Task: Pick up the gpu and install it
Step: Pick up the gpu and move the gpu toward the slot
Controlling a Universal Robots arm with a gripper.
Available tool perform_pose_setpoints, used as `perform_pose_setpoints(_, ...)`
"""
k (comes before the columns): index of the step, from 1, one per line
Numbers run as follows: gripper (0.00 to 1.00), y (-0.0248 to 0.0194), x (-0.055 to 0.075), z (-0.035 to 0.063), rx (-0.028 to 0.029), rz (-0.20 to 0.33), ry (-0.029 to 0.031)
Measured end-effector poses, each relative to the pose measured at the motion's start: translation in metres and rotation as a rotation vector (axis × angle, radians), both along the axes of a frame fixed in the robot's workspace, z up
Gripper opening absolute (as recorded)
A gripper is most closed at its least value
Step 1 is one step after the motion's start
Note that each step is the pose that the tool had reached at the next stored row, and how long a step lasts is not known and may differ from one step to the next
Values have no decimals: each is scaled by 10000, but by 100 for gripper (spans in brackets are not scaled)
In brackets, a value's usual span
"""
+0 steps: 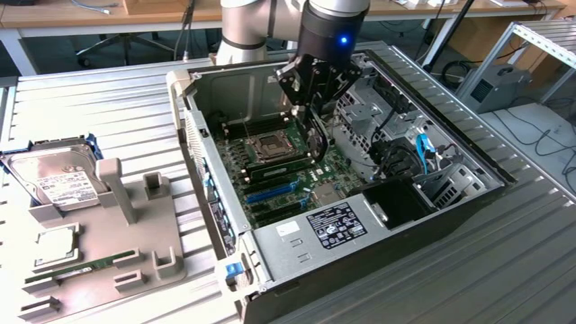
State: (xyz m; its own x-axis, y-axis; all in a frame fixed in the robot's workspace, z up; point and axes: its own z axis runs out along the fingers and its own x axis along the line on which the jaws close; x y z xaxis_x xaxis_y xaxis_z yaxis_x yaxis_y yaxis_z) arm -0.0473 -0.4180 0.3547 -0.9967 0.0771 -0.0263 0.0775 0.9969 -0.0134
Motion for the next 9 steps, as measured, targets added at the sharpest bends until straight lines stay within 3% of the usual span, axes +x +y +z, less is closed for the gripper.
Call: perform_pose_setpoints(9, 26, 5, 17, -1, -2, 0, 0)
